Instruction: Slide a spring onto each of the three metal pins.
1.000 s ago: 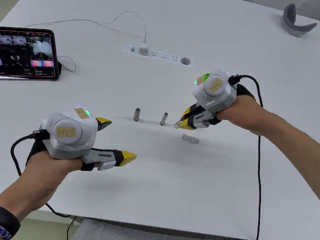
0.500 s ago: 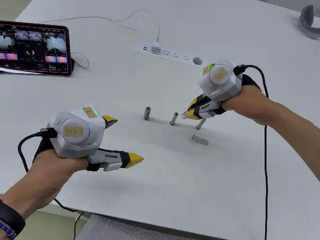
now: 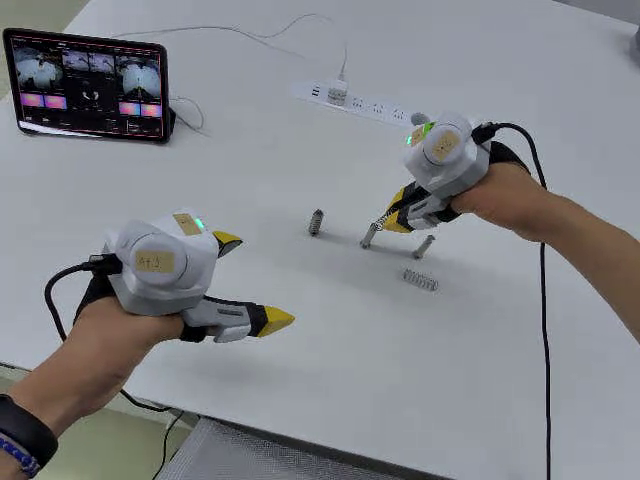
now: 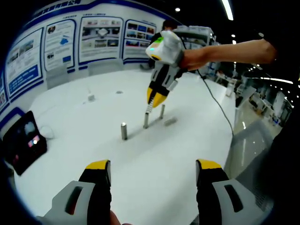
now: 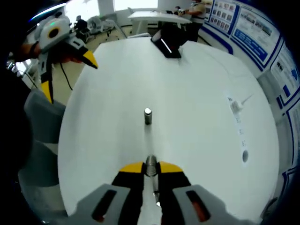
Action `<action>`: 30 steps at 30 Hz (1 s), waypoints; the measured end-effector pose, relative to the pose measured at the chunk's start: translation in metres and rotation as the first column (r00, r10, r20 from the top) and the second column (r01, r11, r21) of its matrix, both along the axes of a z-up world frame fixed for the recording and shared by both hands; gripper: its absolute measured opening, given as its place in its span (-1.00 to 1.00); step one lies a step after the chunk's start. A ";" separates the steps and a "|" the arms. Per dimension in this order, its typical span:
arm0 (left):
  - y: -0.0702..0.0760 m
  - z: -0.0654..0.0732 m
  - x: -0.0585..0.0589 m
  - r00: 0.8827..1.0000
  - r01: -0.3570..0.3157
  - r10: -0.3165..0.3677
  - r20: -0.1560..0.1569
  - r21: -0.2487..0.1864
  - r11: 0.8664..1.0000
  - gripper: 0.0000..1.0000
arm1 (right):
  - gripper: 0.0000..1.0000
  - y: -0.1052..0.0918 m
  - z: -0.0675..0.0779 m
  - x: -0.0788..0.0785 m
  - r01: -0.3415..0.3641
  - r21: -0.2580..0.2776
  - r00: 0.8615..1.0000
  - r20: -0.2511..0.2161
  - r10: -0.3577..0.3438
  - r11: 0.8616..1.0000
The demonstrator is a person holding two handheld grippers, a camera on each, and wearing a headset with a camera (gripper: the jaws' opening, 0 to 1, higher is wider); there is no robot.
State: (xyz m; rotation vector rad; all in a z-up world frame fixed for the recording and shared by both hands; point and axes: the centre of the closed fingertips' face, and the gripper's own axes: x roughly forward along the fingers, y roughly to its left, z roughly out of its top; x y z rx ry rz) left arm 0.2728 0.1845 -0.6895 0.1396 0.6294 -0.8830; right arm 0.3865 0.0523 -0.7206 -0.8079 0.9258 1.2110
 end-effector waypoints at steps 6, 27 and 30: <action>0.004 -0.003 -0.002 1.000 -0.011 0.011 -0.011 0.001 1.000 0.49 | -0.75 0.004 -0.004 0.001 -0.017 -0.020 1.000 0.000 0.017 1.000; 0.015 -0.005 -0.001 0.999 -0.035 0.035 -0.012 0.006 0.999 0.47 | -0.75 0.010 -0.025 0.003 -0.063 -0.060 0.998 -0.023 0.062 0.996; 0.016 -0.004 -0.001 0.999 -0.038 0.038 -0.013 0.004 0.999 0.48 | -0.75 0.011 -0.029 0.003 -0.066 -0.064 0.998 -0.026 0.064 0.996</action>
